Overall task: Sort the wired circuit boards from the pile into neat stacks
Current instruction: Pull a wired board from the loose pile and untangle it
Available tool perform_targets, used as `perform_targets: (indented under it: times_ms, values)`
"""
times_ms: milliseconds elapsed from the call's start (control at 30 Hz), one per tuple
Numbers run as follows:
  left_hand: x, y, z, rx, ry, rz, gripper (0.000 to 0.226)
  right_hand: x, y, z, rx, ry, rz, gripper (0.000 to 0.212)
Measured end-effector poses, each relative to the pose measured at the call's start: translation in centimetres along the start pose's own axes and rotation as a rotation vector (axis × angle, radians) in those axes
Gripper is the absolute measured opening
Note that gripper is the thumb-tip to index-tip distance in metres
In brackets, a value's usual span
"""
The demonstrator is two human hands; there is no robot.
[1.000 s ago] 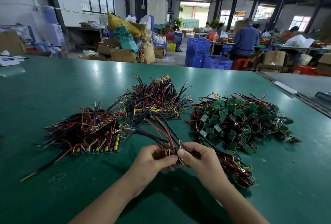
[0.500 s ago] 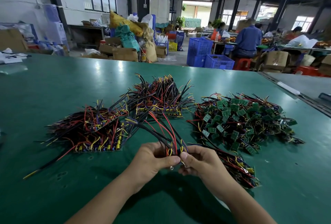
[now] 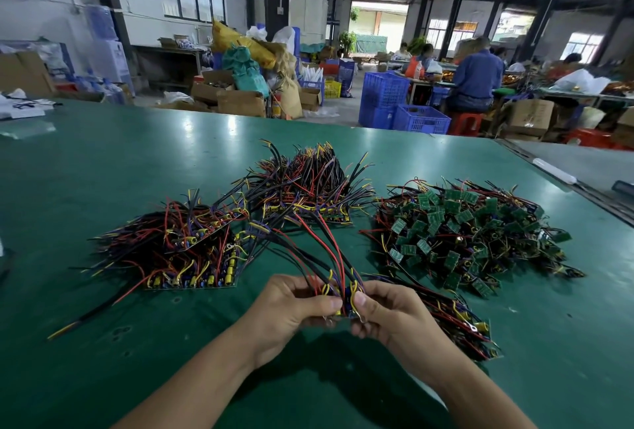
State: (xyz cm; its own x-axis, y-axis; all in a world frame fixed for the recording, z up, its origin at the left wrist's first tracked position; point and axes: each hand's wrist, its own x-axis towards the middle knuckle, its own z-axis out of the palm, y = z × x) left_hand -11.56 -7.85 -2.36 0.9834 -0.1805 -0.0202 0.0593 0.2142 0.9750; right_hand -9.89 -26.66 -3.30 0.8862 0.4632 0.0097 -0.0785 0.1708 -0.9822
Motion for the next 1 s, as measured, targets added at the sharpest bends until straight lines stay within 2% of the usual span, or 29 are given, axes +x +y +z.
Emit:
perform_targets:
  times_ms: [200, 533, 667, 867, 1000]
  values:
    - [-0.1, -0.02, -0.21, -0.028, -0.032, 0.006, 0.013, 0.1, 0.21, -0.01, 0.035, 0.002, 0.007, 0.034]
    - [-0.11, -0.1, -0.53, 0.007, -0.048, 0.002, 0.022, 0.15, 0.5, 0.0, 0.051, -0.028, -0.017, 0.03]
    - [-0.31, 0.23, -0.39, -0.009, -0.027, -0.013, 0.041, 0.2, 0.47, 0.12, 0.073, -0.025, -0.017, 0.033]
    - [-0.33, 0.21, -0.51, 0.007, -0.026, -0.006, 0.032, 0.07, 0.39, 0.32, 0.071, -0.024, -0.018, 0.031]
    - [0.02, -0.17, -0.98, -0.062, -0.068, -0.01, 0.026, 0.03, 0.39, 0.46, 0.189, -0.059, -0.039, 0.024]
